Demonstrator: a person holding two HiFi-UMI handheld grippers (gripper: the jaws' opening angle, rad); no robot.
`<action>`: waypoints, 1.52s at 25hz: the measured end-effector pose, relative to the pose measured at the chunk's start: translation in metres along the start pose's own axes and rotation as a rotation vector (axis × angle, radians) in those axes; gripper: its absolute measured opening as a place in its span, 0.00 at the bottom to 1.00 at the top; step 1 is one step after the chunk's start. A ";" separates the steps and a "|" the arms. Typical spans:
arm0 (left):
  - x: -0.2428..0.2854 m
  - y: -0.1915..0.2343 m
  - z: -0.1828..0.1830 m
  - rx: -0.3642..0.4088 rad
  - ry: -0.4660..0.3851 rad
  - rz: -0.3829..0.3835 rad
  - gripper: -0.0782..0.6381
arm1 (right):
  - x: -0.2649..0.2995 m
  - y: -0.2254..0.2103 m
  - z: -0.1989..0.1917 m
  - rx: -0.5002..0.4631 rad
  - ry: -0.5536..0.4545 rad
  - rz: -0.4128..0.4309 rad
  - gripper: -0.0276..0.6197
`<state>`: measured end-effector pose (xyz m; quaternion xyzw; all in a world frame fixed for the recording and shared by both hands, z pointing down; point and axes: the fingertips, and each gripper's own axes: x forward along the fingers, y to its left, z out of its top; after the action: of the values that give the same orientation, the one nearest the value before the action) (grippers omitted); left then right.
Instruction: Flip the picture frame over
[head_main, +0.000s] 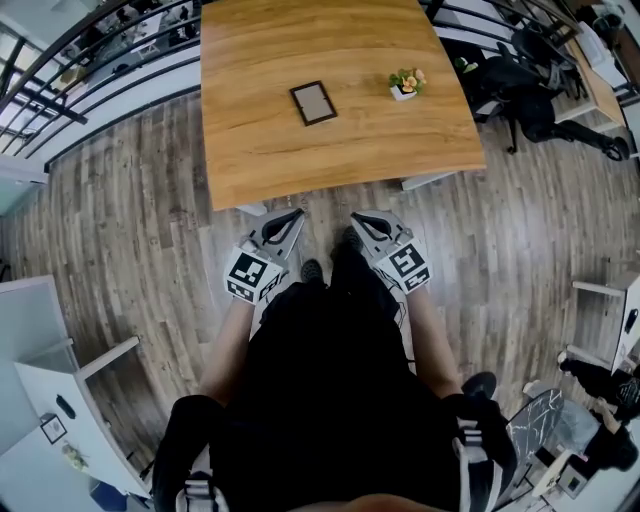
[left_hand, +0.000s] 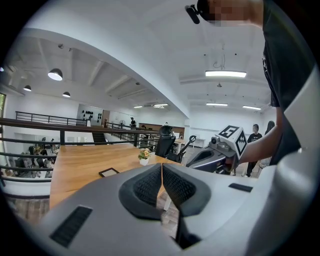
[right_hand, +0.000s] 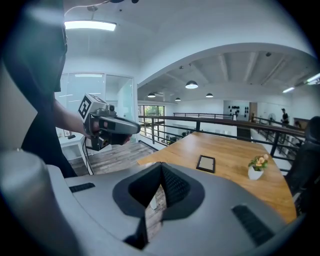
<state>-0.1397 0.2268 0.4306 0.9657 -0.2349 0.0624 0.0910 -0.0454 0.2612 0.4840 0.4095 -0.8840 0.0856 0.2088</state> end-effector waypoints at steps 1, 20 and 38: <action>0.001 0.000 -0.001 -0.001 0.003 -0.003 0.14 | 0.000 -0.001 -0.003 0.003 0.005 -0.002 0.05; 0.051 0.042 0.003 -0.015 0.054 0.069 0.14 | 0.035 -0.072 -0.001 0.011 0.013 0.071 0.05; 0.138 0.114 0.022 -0.070 0.070 0.283 0.14 | 0.100 -0.178 0.026 -0.087 0.035 0.304 0.05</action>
<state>-0.0692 0.0618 0.4483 0.9164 -0.3675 0.1001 0.1231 0.0240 0.0681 0.5012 0.2600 -0.9349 0.0851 0.2262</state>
